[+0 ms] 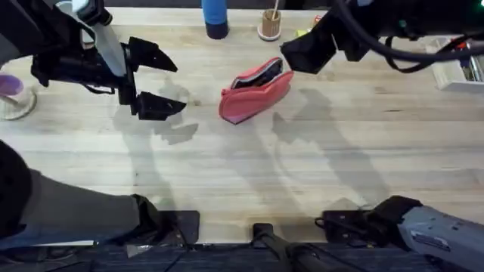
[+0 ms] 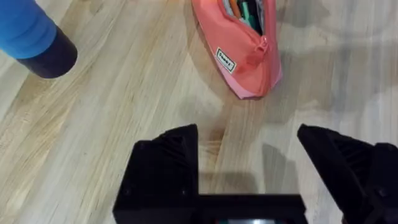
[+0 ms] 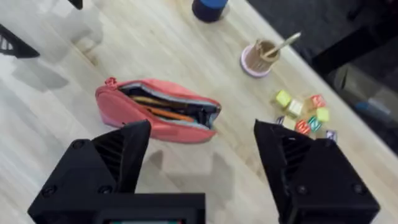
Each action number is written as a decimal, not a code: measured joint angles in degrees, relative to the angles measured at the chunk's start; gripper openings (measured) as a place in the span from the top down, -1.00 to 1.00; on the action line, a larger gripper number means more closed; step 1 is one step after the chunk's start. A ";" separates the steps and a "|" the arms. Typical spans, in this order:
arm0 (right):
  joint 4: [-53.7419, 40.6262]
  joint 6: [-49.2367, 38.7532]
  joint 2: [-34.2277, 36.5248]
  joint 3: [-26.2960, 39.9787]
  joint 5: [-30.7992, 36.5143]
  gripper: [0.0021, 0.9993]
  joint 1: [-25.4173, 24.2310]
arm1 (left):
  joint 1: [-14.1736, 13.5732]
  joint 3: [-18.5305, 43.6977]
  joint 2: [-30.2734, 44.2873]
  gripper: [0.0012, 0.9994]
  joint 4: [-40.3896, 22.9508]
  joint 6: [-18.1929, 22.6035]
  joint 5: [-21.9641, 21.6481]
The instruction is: Unzip the bag, pick up the pens from the table one at a time and place them inside, then zip the bag closed.
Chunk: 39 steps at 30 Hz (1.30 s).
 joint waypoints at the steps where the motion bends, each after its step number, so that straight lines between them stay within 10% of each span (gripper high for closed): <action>1: -0.64 0.64 0.50 0.32 -0.02 -0.99 0.00 | 0.00 0.00 0.00 -0.99 0.00 0.00 0.00; 18: -11.94 1.46 21.50 19.72 -2.18 -0.99 8.62 | 0.00 0.00 0.00 -0.99 0.00 0.00 0.00; 39: -12.90 1.46 32.28 20.24 -2.62 -0.99 18.60 | 0.00 0.00 -0.02 -0.99 0.00 0.00 0.00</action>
